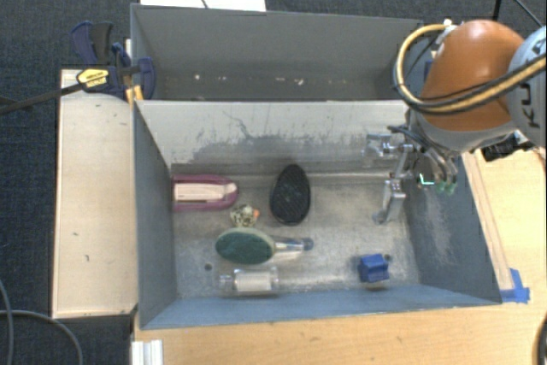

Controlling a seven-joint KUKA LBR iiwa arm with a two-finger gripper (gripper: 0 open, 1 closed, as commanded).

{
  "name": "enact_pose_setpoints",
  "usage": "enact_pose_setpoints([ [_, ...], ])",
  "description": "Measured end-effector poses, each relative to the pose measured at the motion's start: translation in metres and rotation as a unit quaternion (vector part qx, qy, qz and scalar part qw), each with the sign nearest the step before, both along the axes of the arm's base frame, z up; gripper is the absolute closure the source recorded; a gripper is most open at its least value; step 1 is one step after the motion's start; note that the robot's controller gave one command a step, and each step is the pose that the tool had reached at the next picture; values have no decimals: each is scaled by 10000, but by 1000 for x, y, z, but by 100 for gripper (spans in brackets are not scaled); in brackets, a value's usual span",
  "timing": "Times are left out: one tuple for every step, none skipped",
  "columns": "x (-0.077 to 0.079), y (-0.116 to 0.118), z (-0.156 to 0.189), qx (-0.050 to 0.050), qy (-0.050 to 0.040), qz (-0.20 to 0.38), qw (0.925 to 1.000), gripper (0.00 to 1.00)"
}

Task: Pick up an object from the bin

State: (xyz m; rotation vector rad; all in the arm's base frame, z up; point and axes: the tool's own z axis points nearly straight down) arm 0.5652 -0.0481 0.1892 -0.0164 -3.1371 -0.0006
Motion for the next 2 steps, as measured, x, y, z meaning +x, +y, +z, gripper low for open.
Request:
enact_pose_setpoints([
  [-64,-41,-120,14,-4,931,9957,0],
  [-82,-18,-115,-32,-111,2194,9756,0],
])
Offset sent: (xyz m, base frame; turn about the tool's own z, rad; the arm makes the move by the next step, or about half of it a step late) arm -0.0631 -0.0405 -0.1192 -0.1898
